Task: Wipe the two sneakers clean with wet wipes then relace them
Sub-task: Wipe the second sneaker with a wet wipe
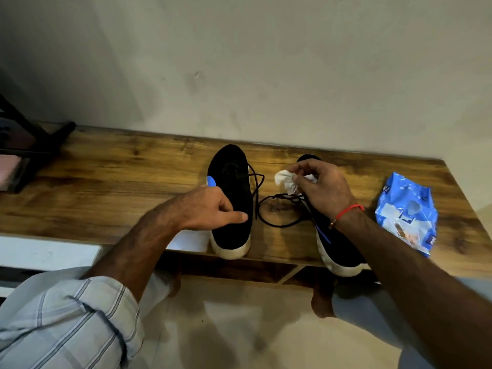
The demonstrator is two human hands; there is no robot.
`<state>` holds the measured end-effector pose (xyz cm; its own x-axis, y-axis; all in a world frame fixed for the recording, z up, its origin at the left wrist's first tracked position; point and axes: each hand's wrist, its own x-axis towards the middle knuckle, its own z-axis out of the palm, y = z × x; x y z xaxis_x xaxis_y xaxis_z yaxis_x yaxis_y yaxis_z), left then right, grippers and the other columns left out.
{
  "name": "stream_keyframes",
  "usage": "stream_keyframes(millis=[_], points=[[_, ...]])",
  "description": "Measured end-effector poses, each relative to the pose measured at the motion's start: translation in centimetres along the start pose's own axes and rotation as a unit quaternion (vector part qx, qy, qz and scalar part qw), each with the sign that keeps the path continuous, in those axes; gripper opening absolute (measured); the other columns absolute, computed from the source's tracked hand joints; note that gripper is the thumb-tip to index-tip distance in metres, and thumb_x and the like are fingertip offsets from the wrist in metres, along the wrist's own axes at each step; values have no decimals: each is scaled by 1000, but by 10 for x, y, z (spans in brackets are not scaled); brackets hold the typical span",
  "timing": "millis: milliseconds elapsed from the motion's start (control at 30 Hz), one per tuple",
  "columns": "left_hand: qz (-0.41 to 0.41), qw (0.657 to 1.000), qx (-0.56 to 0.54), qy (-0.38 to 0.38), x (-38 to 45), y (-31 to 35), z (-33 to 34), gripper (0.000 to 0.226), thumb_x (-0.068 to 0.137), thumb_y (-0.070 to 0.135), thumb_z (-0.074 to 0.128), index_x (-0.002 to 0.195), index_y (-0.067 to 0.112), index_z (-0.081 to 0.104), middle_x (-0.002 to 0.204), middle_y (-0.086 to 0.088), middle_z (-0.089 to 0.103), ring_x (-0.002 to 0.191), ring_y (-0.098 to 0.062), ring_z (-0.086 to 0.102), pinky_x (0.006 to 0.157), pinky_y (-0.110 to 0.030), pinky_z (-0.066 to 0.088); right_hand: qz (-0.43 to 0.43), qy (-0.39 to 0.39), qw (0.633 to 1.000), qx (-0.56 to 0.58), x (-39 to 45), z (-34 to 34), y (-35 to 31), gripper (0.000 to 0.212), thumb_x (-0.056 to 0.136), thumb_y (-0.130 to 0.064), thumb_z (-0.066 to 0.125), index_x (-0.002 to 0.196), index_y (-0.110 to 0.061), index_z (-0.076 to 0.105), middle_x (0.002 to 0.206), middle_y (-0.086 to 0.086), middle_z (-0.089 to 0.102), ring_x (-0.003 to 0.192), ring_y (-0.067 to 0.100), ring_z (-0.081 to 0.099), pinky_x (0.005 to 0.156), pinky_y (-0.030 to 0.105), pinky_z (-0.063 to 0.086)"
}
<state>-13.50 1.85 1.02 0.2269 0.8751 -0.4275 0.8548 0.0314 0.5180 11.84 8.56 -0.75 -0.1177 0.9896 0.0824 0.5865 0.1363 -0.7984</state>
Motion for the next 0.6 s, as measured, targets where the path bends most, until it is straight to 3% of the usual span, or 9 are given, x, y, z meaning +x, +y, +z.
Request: stream_keyframes(millis=[100,167,233,300,433,533,600], points=[[-36,983,-25,180,7,2,2,43,94,58,59,72,22,68,68,-2,68,69,-24,67,59,-30,50,32,1,999,20,1,-6,-1,21,91,-8,64,92,-27,73,91,-6,69,82,15,69,78,34,59],[-69,954,-41,290,13,8,9,47,87,71,58,96,25,63,95,0,66,88,-21,66,69,-35,55,56,-3,998,38,-2,-6,-5,20,92,-10,64,92,-27,73,91,-7,69,80,10,67,74,27,58],[-126,956,-22,266,21,13,19,79,75,85,57,134,32,46,133,-4,53,118,-28,57,82,-43,55,82,-40,993,80,-6,-2,-11,14,92,-11,66,93,-21,75,91,-7,69,81,6,65,72,21,55],[-168,966,17,196,28,16,30,103,71,85,63,152,36,23,150,-9,41,132,-37,46,89,-50,53,85,-99,985,117,-11,7,-17,10,90,-9,70,93,-17,76,95,-2,72,82,5,67,69,19,54],[-165,964,-21,207,38,15,23,82,84,52,71,154,32,33,135,-9,60,116,-32,61,88,-45,58,27,-148,988,37,-14,22,-21,9,89,-12,73,96,-16,76,99,-3,73,85,7,69,67,14,54],[-164,952,-160,205,27,12,3,62,85,36,73,144,33,52,123,-1,68,105,-24,67,89,-40,59,-59,-107,993,3,-16,29,-26,11,88,-15,74,98,-18,77,100,-6,72,92,8,68,79,23,57],[-136,929,-284,193,18,11,-3,40,86,28,74,123,37,64,110,3,74,95,-19,72,88,-40,60,-164,-76,984,2,-20,33,-34,12,86,-13,74,97,-16,77,100,-3,72,96,10,67,87,29,55]])
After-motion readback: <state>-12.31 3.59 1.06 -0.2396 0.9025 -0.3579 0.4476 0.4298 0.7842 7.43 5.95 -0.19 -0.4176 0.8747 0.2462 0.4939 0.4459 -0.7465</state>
